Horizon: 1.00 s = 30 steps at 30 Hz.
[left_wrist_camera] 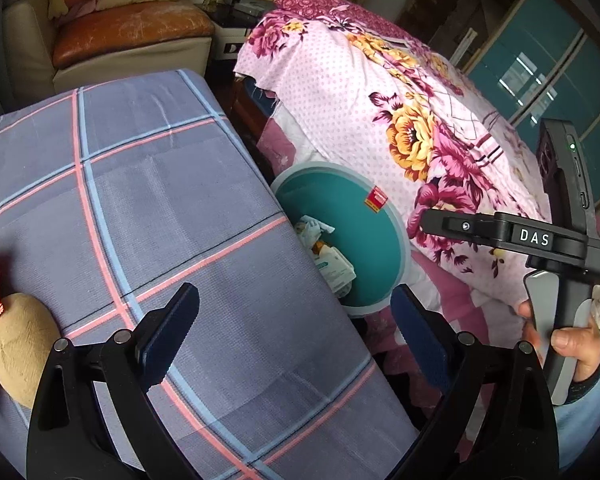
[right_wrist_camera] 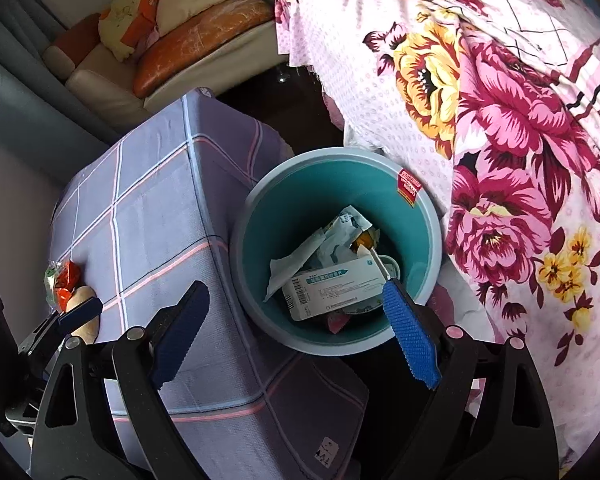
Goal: Collect trash
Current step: 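Open both tools to drop the box and tissue into the bin, then return both tools to the remaining items on the table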
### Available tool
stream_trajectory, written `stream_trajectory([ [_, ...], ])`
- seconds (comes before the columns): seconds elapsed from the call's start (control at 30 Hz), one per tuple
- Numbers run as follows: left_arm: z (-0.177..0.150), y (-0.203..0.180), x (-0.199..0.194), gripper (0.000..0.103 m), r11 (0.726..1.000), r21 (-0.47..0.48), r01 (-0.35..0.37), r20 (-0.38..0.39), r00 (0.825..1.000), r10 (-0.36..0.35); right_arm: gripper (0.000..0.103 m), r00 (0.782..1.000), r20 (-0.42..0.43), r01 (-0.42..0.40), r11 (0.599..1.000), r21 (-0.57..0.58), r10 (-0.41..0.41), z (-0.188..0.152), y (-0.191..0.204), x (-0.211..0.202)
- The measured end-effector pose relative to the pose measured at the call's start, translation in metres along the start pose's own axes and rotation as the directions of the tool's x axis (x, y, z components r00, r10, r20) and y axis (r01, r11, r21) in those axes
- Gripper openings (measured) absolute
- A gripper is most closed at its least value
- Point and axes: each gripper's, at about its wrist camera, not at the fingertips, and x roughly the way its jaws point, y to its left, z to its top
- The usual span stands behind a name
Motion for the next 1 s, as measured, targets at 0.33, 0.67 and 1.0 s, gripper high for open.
stream_trajectory([
  [0.33, -0.021, 0.032, -0.045, 0.097, 0.998, -0.052, -0.038, 0.056, 0.998, 0.041, 0.084, 1.0, -0.003, -0.02, 0.997, -0.074, 0.02, -0.015, 0.056, -0.012],
  [0.67, -0.047, 0.081, -0.091, 0.097, 0.989, -0.128, -0.073, 0.11, 0.99, 0.087, 0.084, 0.999, -0.029, -0.032, 0.984, -0.173, 0.027, -0.025, 0.125, -0.008],
  [1.0, -0.077, 0.157, -0.136, 0.097, 0.968, -0.215, -0.132, 0.146, 0.975, 0.166, 0.084, 0.996, -0.082, -0.055, 0.951, -0.303, 0.032, -0.037, 0.218, 0.011],
])
